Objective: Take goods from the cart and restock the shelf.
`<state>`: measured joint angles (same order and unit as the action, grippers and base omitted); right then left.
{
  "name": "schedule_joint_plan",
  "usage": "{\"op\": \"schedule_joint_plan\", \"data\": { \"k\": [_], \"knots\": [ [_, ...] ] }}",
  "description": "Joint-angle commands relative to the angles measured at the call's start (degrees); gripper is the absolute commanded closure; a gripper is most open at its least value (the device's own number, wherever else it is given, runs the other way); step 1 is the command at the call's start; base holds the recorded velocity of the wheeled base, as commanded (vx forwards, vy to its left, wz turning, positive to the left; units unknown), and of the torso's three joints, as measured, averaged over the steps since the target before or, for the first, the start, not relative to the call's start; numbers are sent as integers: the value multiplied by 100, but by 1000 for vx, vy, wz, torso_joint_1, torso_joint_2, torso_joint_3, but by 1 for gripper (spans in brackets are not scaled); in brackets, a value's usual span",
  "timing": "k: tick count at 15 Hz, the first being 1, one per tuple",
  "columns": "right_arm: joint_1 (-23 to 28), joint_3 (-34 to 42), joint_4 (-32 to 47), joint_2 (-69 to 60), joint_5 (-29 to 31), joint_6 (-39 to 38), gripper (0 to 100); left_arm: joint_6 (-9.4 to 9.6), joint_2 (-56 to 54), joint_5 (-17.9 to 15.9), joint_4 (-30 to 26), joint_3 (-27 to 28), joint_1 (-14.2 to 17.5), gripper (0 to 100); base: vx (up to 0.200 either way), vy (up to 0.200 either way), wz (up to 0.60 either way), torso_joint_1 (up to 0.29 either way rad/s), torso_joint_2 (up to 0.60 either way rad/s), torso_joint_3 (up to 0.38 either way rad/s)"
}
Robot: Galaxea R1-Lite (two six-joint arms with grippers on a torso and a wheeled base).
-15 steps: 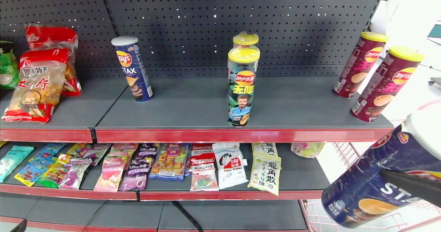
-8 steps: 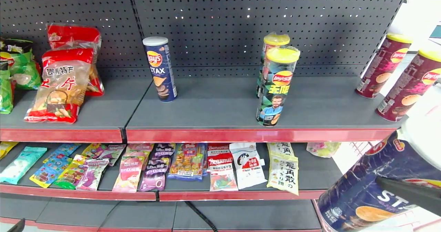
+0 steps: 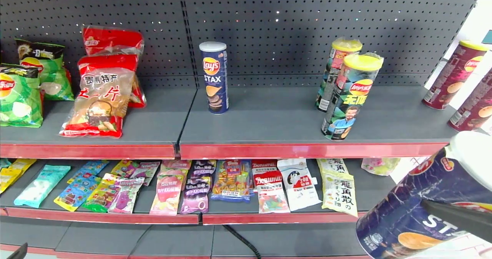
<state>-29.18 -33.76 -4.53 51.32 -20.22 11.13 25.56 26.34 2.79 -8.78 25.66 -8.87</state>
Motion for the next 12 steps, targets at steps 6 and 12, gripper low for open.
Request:
{"op": "schedule_joint_plan", "data": {
  "k": [6, 12],
  "knots": [
    [-263, -8, -4, 1, -25, 3, 100, 1, 2, 2, -1, -9, 0, 0, 0, 200, 0, 3, 4, 2],
    [-263, 18, -4, 45, -25, 3, 100, 142, -6, 64, -10, -52, 17, 0, 0, 100, 0, 2, 0, 0]
  ]
}}
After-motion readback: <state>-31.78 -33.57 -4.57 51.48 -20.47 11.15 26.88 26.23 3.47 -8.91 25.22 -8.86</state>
